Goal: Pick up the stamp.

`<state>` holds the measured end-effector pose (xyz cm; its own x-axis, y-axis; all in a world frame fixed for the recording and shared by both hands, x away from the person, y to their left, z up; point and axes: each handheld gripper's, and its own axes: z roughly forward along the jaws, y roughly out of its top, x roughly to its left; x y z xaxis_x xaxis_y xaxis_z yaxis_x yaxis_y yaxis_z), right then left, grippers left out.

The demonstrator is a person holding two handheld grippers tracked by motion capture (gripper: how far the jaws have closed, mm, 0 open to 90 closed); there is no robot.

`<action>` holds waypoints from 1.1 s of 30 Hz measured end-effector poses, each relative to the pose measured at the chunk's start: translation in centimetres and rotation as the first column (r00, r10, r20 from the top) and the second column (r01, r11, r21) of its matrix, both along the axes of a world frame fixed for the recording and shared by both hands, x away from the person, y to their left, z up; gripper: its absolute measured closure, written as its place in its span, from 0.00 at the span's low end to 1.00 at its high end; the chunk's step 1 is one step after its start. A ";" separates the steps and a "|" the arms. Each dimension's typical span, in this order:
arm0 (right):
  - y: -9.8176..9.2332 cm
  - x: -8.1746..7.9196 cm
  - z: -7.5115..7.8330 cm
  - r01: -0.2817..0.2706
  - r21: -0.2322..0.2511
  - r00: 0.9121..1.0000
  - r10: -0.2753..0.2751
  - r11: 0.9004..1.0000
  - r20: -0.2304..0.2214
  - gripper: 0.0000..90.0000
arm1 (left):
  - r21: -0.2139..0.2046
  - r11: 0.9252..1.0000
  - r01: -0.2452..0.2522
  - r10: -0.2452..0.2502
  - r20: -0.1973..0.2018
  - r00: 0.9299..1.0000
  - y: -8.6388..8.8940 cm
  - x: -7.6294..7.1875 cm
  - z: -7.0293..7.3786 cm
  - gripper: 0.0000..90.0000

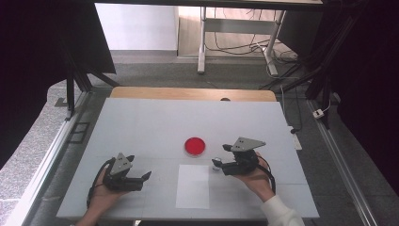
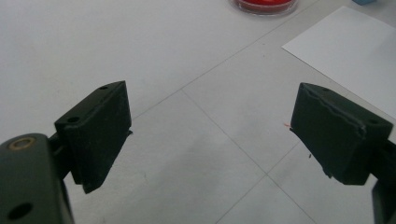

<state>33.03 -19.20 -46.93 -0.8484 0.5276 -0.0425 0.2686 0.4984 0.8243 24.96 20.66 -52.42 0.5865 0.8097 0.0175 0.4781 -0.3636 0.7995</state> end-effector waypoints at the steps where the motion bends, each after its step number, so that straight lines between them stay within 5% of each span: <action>1: 0.0 0.0 0.0 0.000 0.000 1.000 0.000 1.000 0.000 0.32 | 0.000 1.000 0.000 0.000 0.000 1.000 0.0 0.0 0.0 0.14; 15: 0.8 0.7 -2.2 -0.027 -0.073 0.999 0.024 0.997 -0.041 0.50 | 0.010 1.000 0.007 -0.007 -0.007 1.000 0.0 0.0 -0.1 0.14; 33: 0.8 0.7 -3.0 -0.042 -0.095 0.998 0.038 0.995 -0.050 0.74 | 0.013 1.000 0.011 -0.011 -0.011 1.000 -0.1 0.1 -0.2 0.14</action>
